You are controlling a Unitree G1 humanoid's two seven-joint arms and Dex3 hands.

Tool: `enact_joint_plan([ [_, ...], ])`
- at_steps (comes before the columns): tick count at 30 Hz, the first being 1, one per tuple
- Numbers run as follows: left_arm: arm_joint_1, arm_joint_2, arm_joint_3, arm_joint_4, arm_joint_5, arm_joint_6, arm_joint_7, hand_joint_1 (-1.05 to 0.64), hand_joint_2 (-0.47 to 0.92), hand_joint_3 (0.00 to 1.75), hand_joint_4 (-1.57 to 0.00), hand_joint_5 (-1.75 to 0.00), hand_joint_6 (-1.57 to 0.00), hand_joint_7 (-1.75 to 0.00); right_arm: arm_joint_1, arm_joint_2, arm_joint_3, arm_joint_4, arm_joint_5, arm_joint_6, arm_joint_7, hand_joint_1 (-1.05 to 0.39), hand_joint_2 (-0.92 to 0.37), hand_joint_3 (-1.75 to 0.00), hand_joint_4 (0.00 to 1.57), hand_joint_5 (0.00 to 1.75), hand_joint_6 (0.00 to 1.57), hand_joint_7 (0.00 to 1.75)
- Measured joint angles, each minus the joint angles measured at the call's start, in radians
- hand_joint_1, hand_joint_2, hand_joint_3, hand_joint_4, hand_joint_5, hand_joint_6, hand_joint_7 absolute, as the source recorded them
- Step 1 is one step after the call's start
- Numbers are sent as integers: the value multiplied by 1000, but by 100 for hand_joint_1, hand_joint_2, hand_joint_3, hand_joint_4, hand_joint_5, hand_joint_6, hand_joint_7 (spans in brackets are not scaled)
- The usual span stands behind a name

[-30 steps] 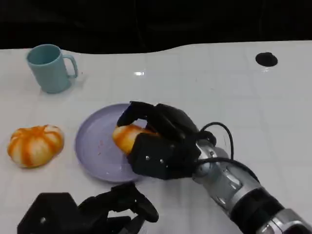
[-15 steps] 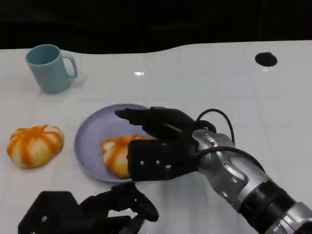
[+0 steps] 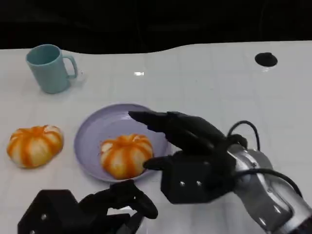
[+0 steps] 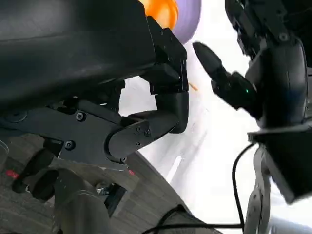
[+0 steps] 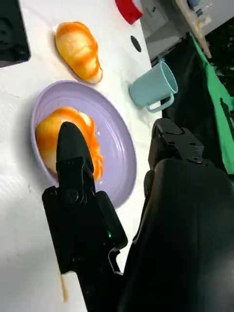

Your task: Grasp the bread from the table and place it into the plate.

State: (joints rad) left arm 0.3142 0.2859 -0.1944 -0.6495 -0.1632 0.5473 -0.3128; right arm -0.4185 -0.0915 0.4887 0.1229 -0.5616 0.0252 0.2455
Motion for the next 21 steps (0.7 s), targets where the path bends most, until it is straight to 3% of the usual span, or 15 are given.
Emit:
enact_joint_plan([
  [3, -1, 1, 0, 2, 0, -1, 0, -38, 84, 72, -69, -175, -49, -164, 55, -16, -26, -48, 18, -49, -40, -57, -92, -22, 49, 43, 50, 19],
  [6, -1, 1, 1, 9, 0, -3, 0, -38, 84, 73, -69, -175, -49, -164, 109, -26, -54, -97, 46, -83, -65, -50, -92, -20, 46, 77, 60, 20],
  [8, -1, 1, 1, 14, 0, -10, 0, -37, 84, 73, -70, -175, -49, -164, 150, -29, -76, -130, 62, -103, -74, -47, -92, -18, 48, 89, 67, 24],
  [16, 2, 3, 9, 32, -1, -42, -1, -38, 87, 68, -69, -175, -50, -162, 295, -85, -166, -238, 137, -191, -96, -40, -92, -12, 56, 112, 75, 37],
  [21, 4, 4, 13, 32, 0, -44, -1, -39, 88, 66, -67, -175, -49, -162, 376, -122, -215, -295, 161, -215, -96, -33, -87, -13, 59, 118, 69, 65],
])
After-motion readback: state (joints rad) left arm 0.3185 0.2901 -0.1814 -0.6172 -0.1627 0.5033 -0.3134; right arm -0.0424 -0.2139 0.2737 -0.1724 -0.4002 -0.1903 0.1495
